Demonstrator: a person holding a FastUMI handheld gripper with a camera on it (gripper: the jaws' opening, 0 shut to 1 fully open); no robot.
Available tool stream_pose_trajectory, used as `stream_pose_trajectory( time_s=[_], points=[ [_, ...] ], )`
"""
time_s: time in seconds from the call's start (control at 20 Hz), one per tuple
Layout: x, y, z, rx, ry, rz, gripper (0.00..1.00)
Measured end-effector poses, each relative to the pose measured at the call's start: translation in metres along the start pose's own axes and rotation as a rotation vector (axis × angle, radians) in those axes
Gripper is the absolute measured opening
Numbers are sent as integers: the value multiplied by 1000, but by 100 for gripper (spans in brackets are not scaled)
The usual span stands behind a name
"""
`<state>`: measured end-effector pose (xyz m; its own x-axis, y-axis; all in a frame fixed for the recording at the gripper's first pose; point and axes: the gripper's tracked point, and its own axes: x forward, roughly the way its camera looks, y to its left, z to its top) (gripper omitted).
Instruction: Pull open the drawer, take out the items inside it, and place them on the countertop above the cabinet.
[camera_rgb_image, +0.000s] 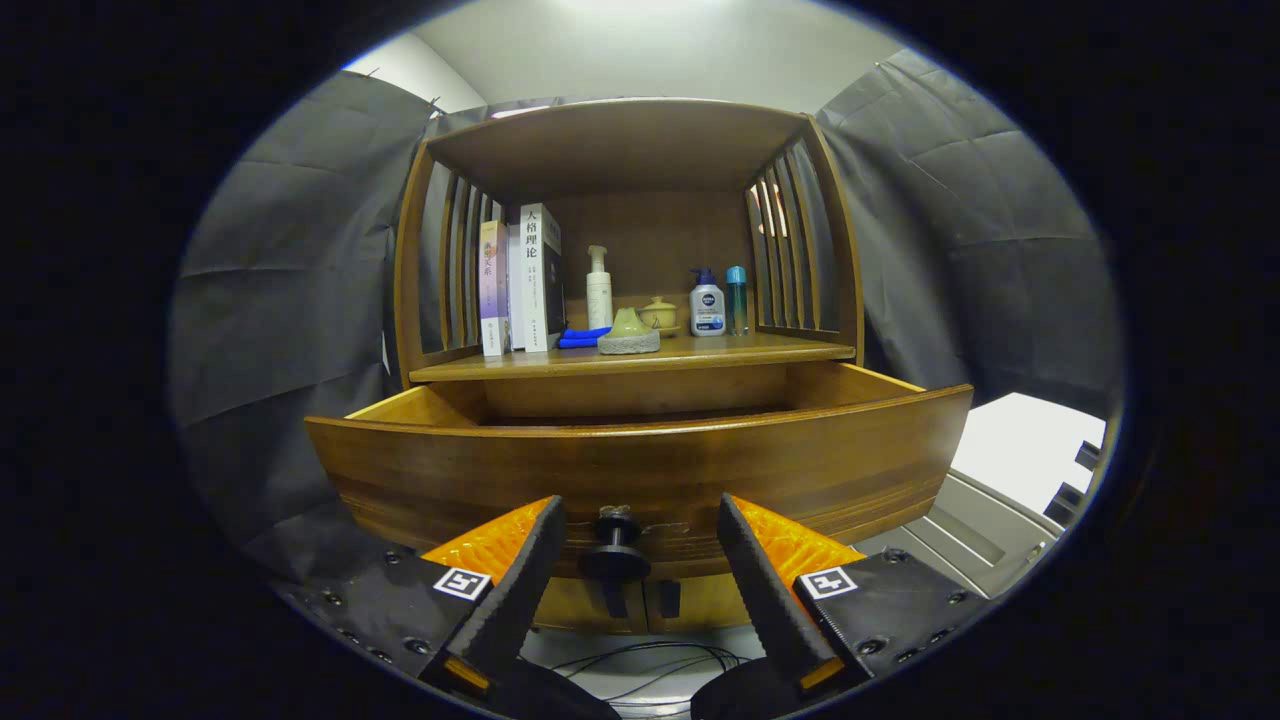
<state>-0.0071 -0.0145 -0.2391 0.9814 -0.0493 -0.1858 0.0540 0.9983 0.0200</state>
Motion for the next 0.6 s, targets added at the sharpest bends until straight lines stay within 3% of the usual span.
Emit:
stream_pose_trajectory(
  time_s=[0.4,0.6],
  points=[
    [21,-2,-13,6,20,-25,97],
    [23,4,-14,7,9,5,98]
  ],
)
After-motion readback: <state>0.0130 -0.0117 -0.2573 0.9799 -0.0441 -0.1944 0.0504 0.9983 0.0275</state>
